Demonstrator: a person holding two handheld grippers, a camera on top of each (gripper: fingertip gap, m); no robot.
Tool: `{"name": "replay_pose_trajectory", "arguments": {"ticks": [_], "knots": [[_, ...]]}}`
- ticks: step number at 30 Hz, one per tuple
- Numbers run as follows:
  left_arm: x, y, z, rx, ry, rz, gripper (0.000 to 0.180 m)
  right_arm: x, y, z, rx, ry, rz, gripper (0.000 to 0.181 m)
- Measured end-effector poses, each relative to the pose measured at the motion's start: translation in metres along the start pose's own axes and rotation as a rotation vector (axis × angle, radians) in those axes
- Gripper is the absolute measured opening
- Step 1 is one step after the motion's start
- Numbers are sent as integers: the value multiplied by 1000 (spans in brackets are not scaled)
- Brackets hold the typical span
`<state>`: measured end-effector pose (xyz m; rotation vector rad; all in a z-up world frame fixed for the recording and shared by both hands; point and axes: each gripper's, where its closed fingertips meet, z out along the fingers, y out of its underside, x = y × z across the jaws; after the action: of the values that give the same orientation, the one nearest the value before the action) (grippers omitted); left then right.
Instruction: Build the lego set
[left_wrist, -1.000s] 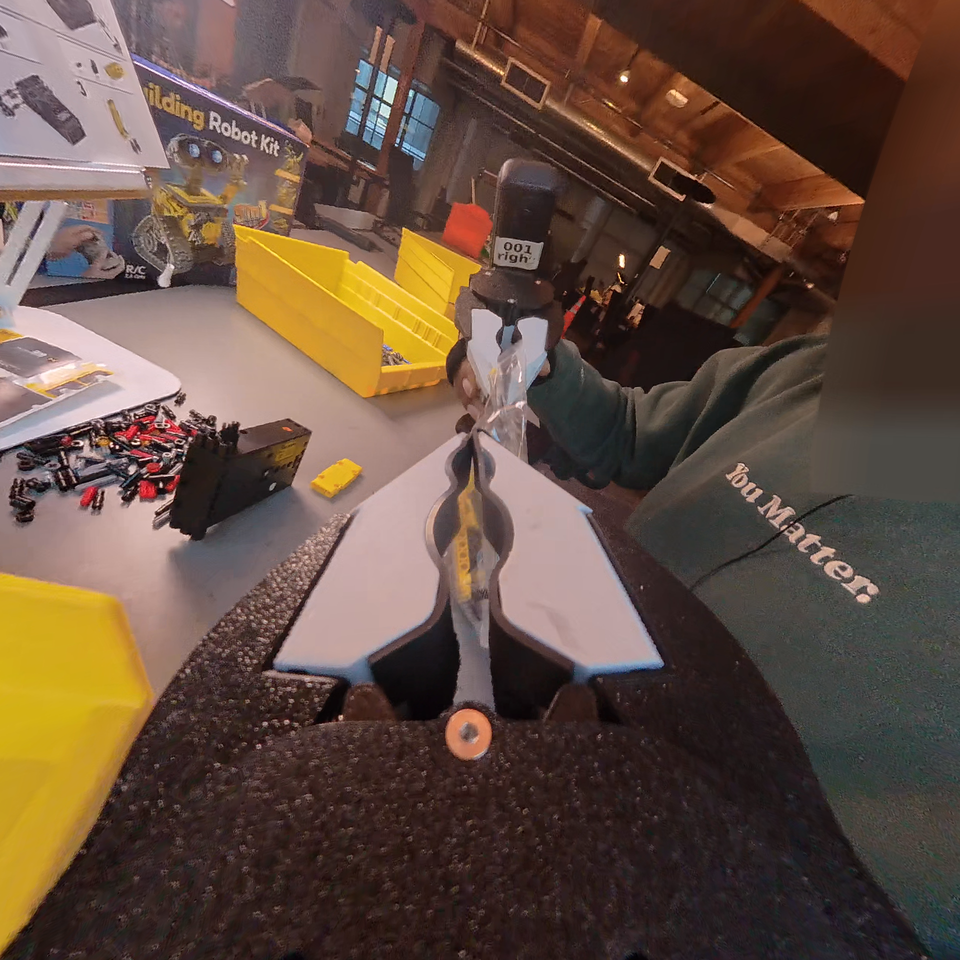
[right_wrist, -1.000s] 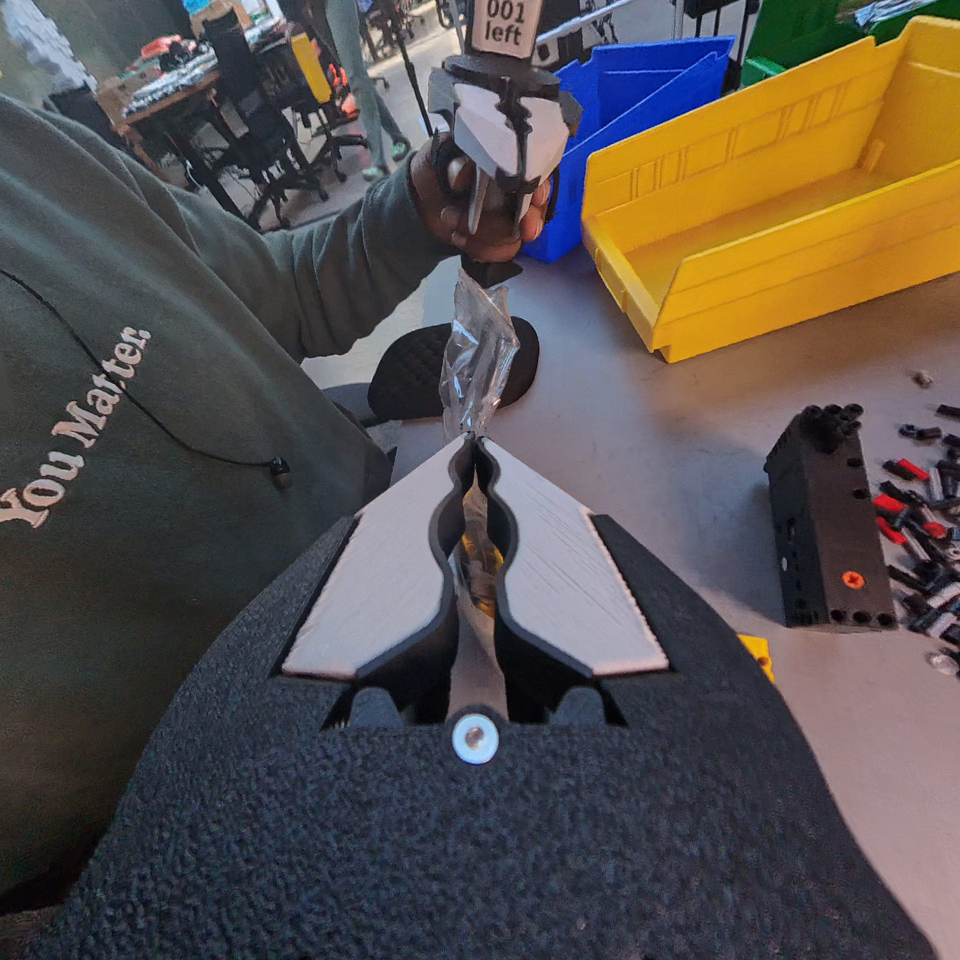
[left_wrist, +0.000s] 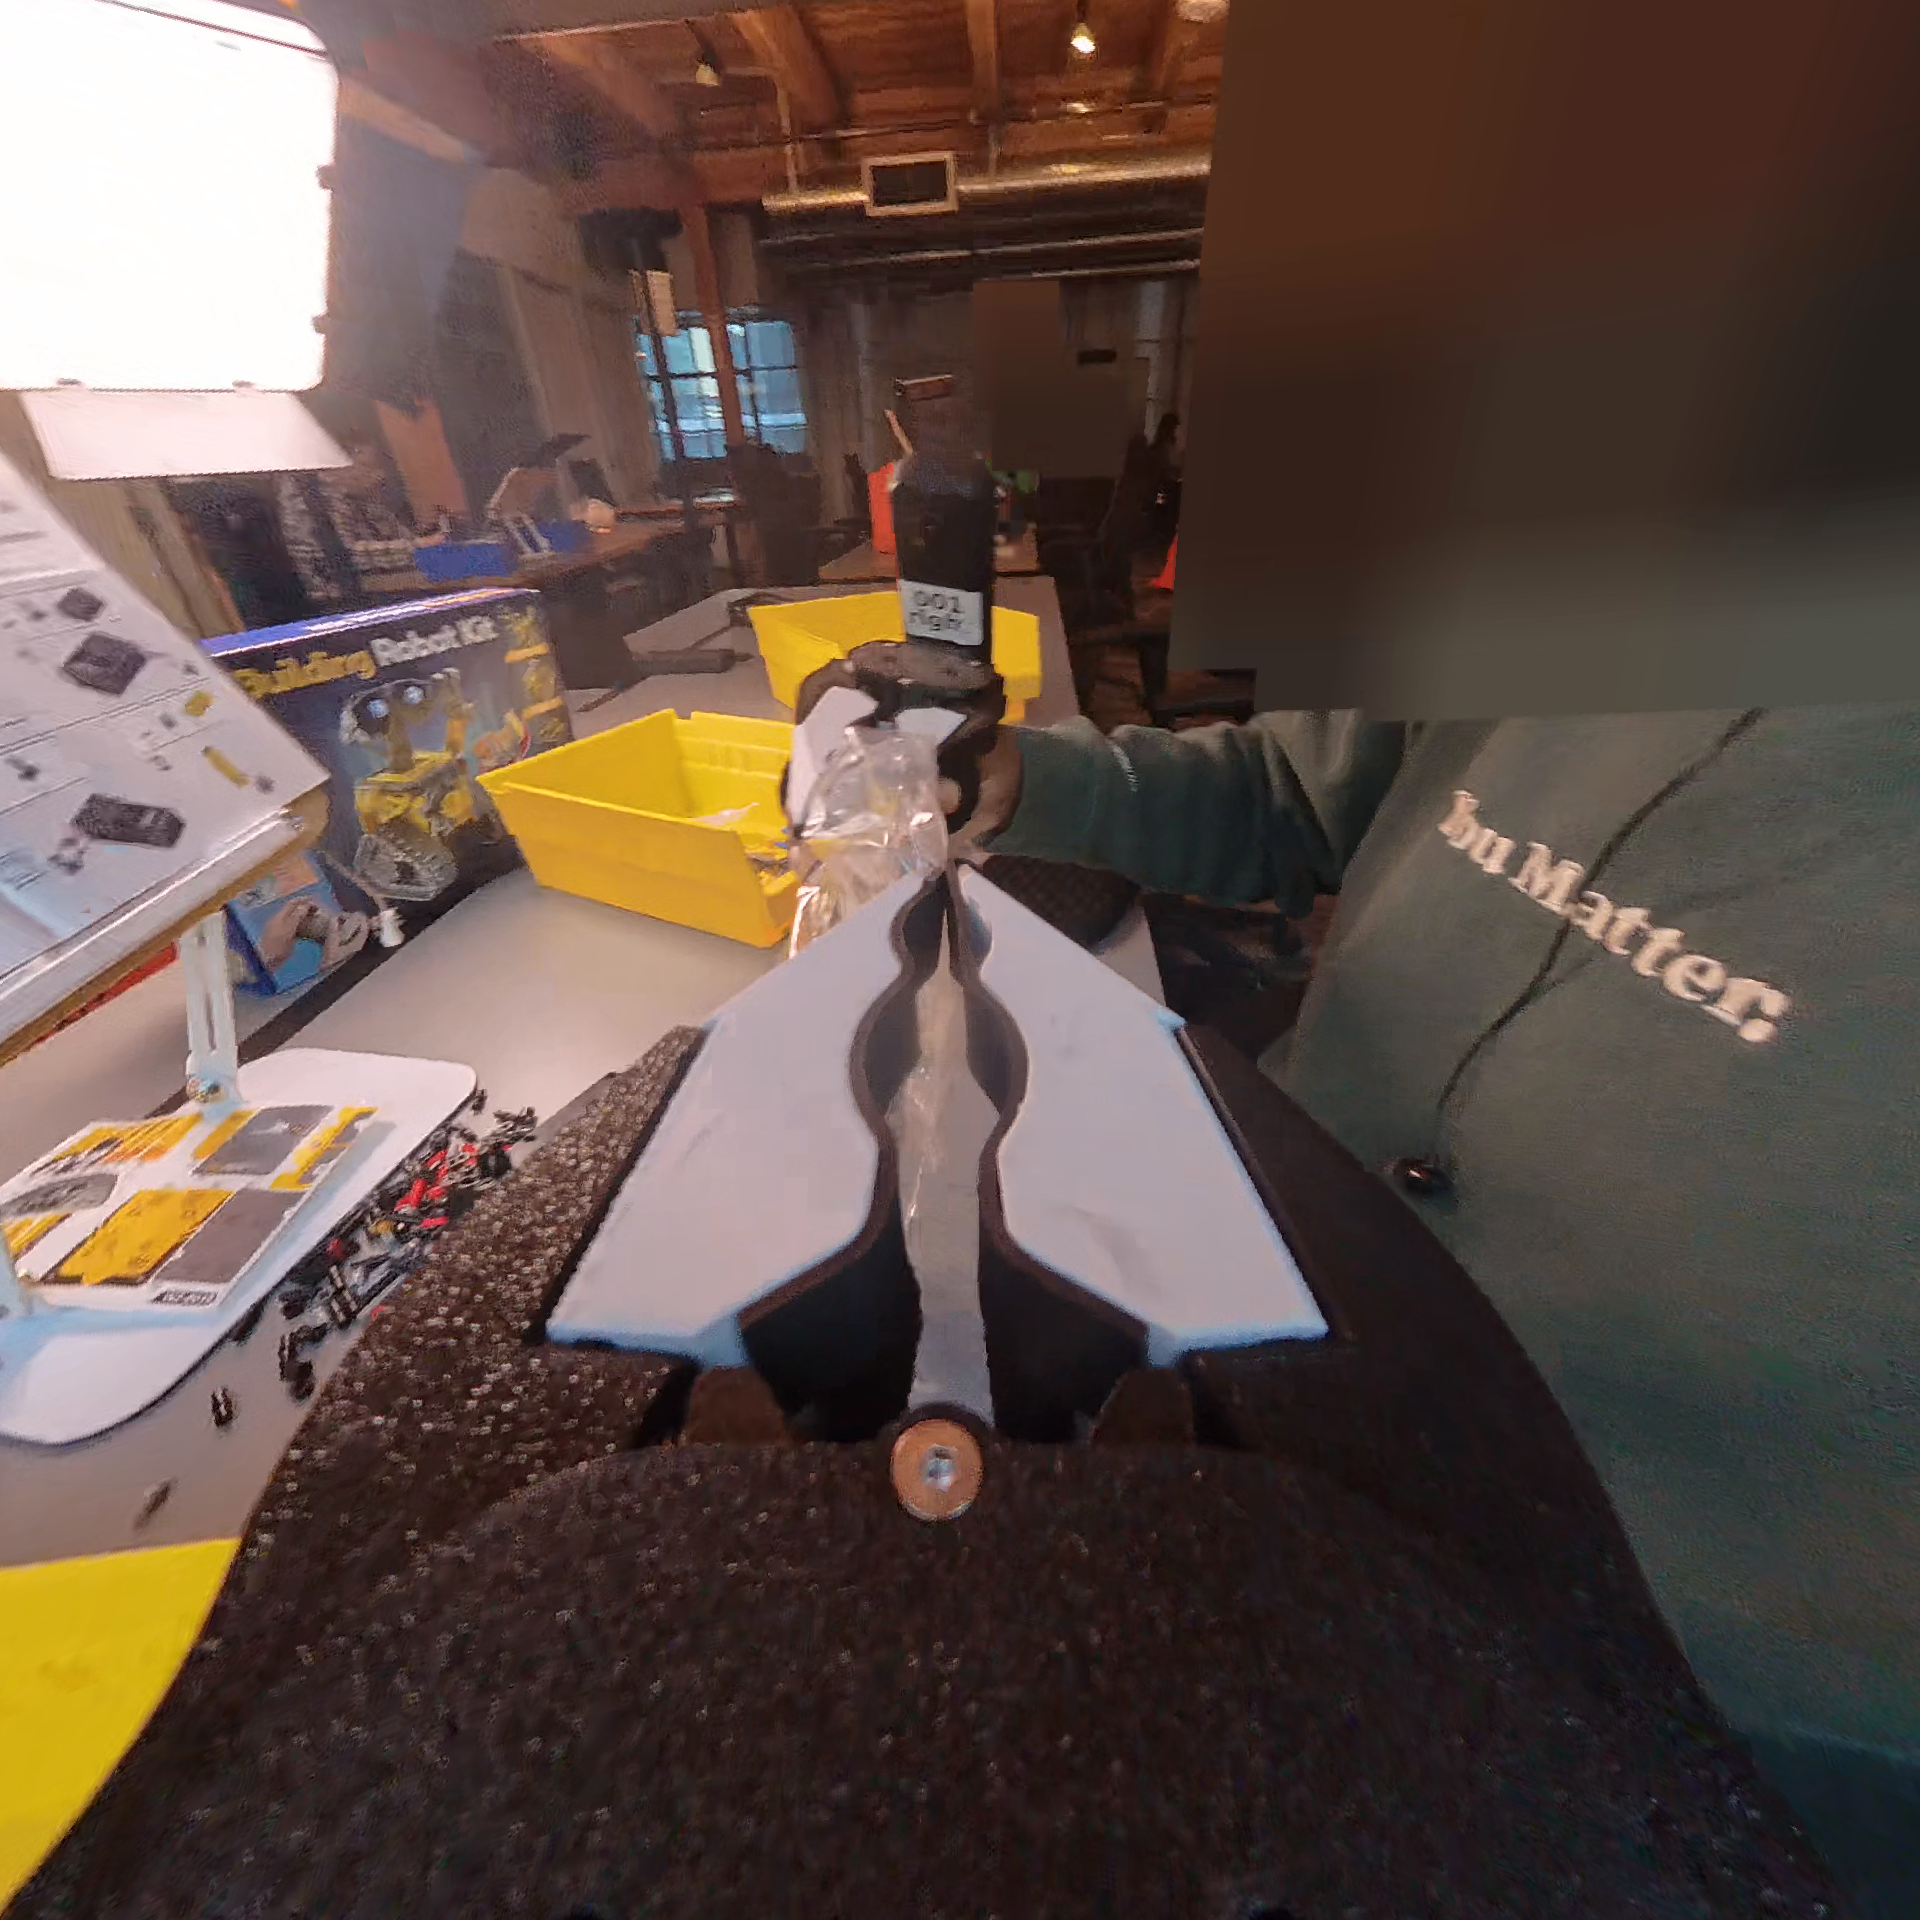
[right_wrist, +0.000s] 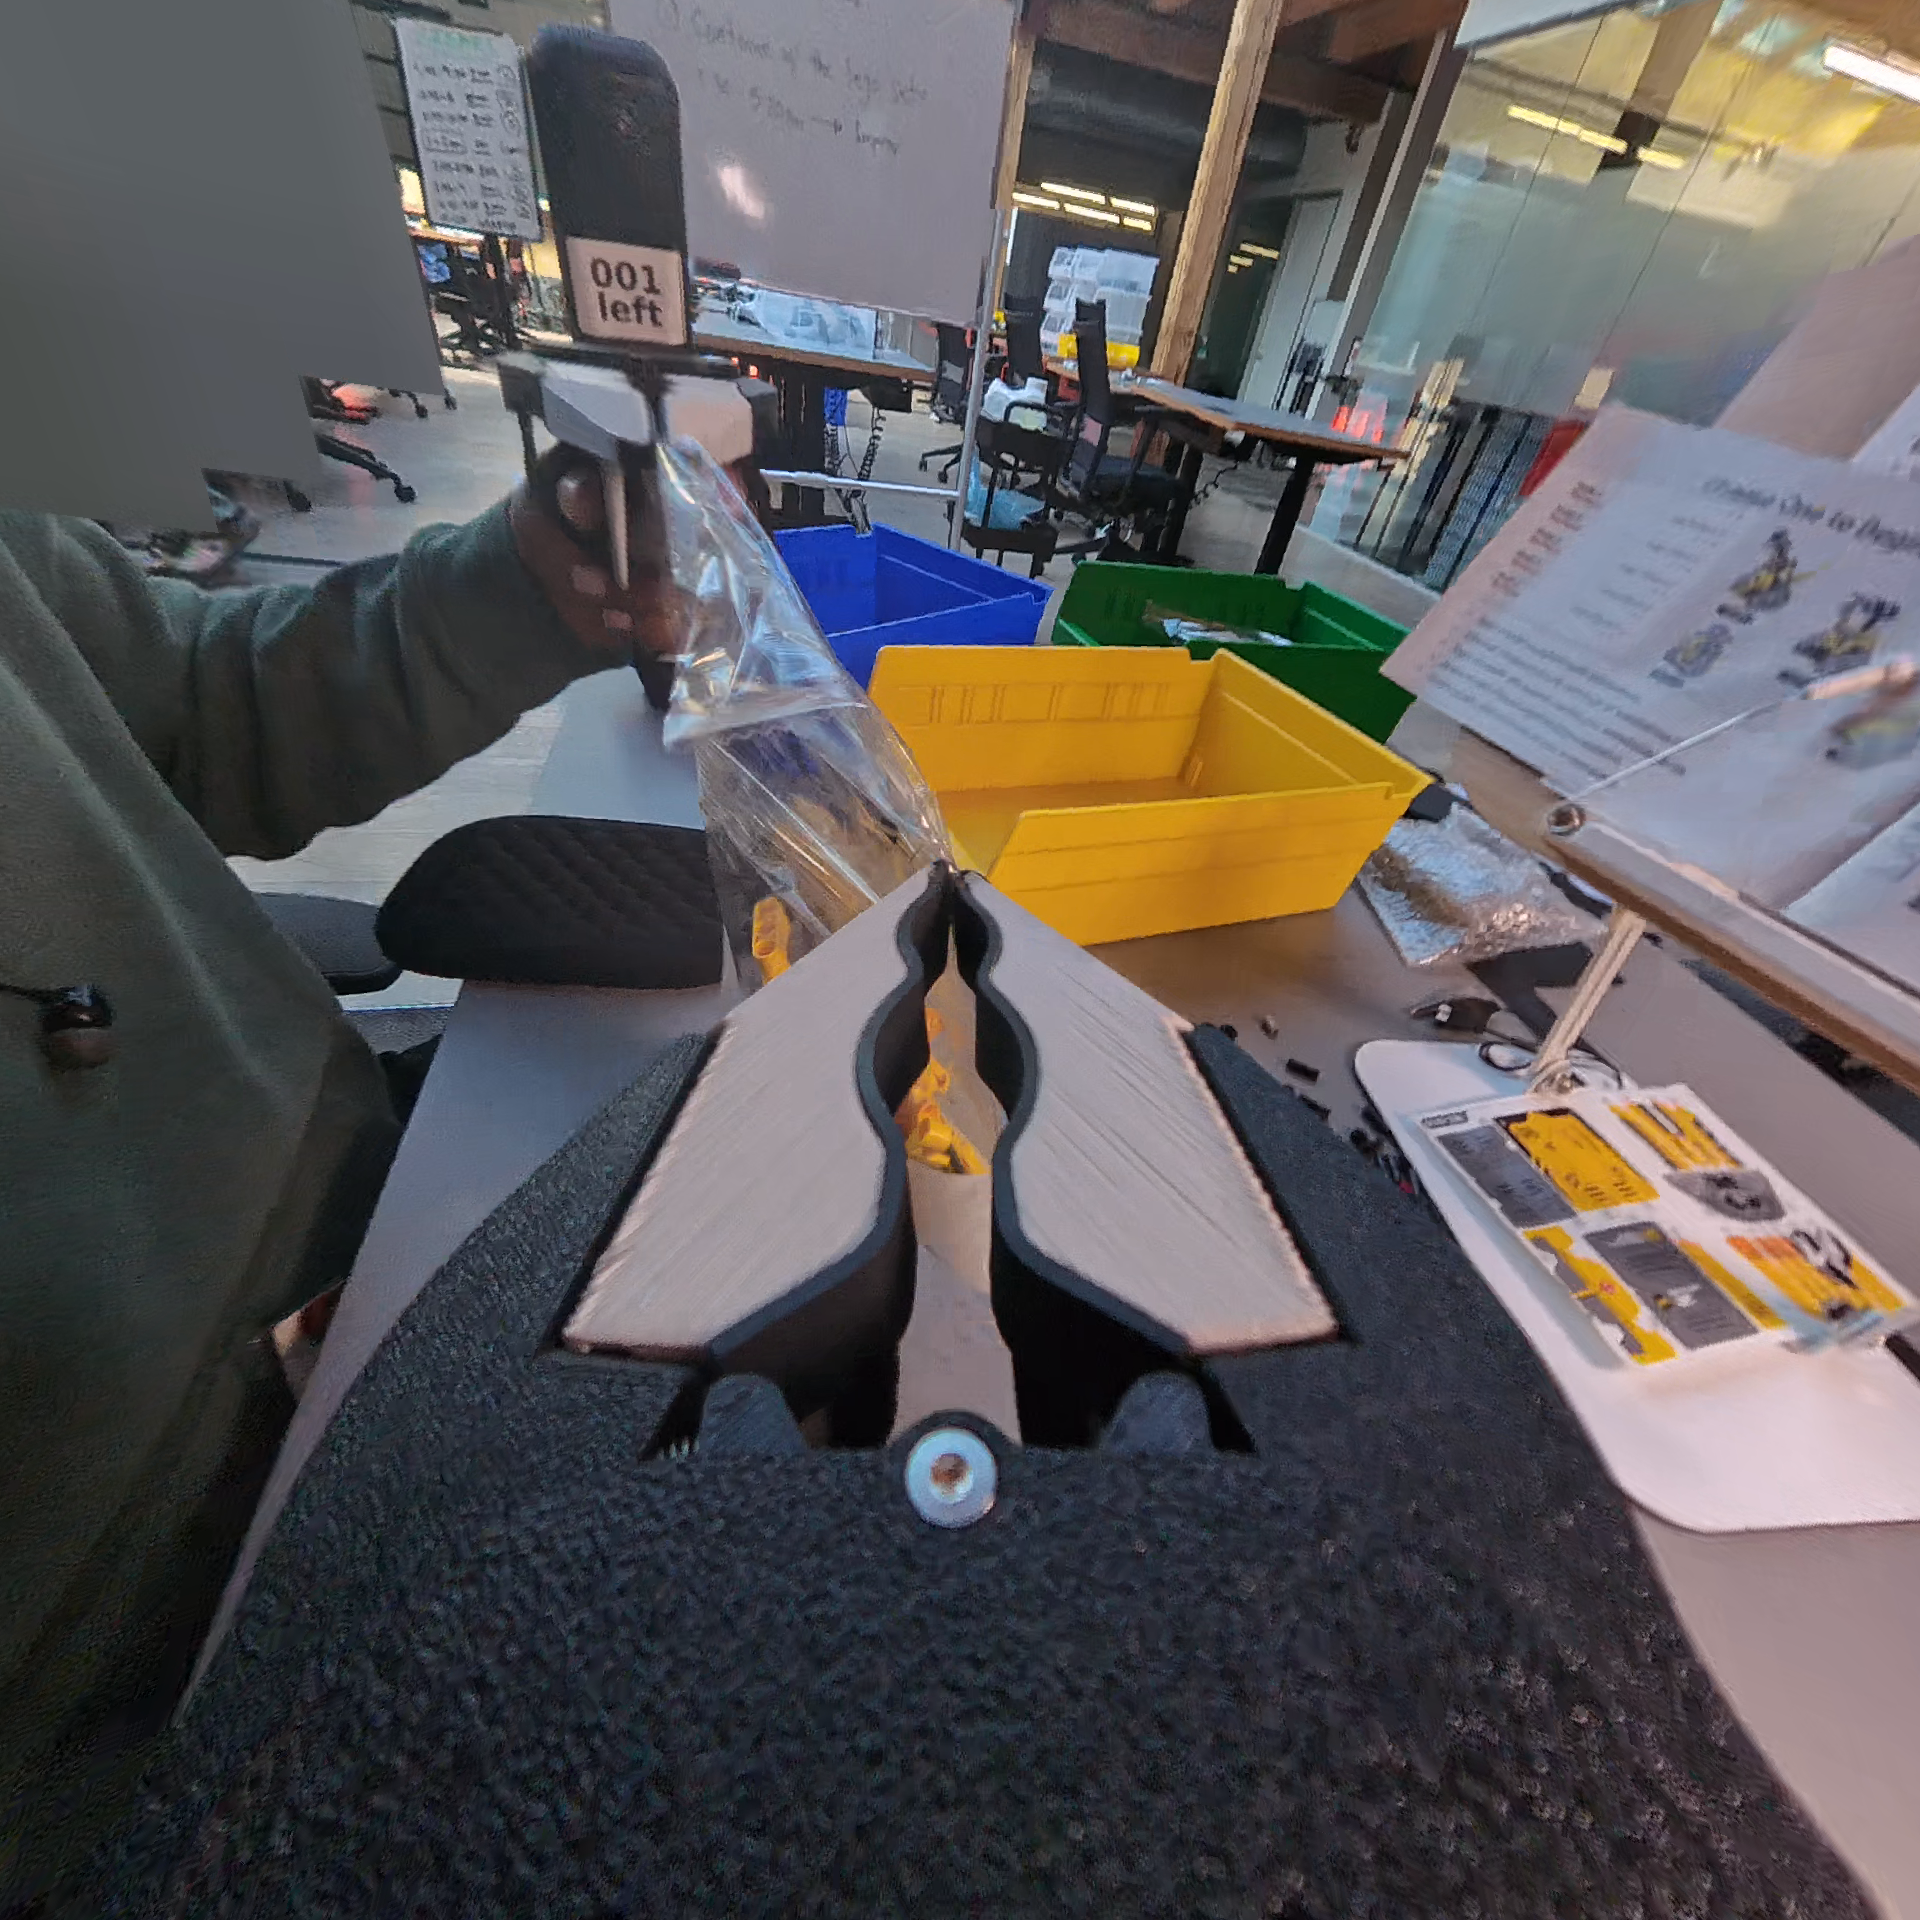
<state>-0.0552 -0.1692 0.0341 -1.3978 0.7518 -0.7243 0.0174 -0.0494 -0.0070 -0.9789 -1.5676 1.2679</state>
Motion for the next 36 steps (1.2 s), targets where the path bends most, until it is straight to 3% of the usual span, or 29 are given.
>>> {"name": "replay_pose_trajectory", "arguments": {"ticks": [3,6,7,9,11,13,15,18,23,27,29,31,33,36], "knots": [[50,10,12,-126,142,74,0,-24,28,9,-65,-89,-62,0],[110,47,34,-200,384,-55,0,-51,90,7,-249,-200,-1,2],[123,62,40,-224,440,-122,8,-53,112,5,-320,-191,-4,3],[121,93,46,-319,424,-153,21,-55,146,-3,-446,-180,11,6],[100,90,45,-286,369,-204,19,-51,160,-16,-517,-144,28,17],[64,90,45,-277,256,-267,18,-38,160,-32,-531,-68,62,18],[21,115,45,-388,107,-284,22,-29,158,-49,-530,-27,139,20],[-14,156,49,-575,52,-264,29,-25,157,-71,-542,-15,247,29],[-23,184,81,-734,217,-263,37,-59,153,-78,-521,-194,571,40],[-10,187,110,-774,425,-293,40,-78,152,-57,-492,-299,774,49],[-4,188,120,-773,512,-331,42,-80,146,-47,-456,-348,849,46],[0,187,128,-755,581,-369,45,-72,138,-36,-384,-357,874,4],[3,180,133,-700,644,-399,50,-63,123,-32,-319,-390,812,0],[5,165,140,-582,724,-413,51,-54,124,-29,-407,-375,505,0]]}}
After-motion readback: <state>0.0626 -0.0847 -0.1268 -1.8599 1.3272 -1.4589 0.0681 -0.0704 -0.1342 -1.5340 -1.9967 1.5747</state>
